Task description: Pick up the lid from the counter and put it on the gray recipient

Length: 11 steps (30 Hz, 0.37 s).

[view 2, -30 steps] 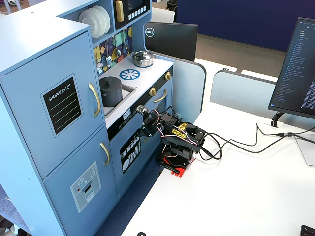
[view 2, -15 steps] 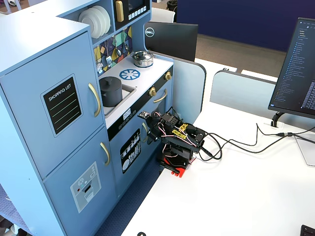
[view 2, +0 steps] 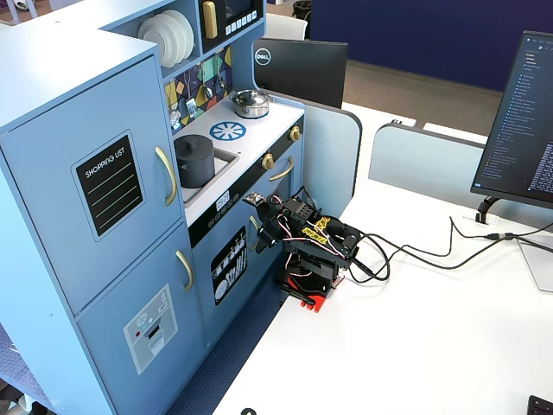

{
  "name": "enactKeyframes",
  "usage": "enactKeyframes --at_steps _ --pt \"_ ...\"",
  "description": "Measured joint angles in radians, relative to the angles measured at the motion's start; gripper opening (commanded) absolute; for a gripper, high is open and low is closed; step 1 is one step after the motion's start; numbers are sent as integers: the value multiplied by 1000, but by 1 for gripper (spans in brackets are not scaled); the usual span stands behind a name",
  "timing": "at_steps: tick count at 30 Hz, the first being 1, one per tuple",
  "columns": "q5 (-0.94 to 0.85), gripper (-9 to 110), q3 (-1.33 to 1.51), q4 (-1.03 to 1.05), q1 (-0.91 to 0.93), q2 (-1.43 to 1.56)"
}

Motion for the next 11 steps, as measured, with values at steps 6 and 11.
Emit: enactKeyframes --at_steps 6,11 --pt "-2 8 0 0 0 0" --pt "-2 8 0 0 0 0"
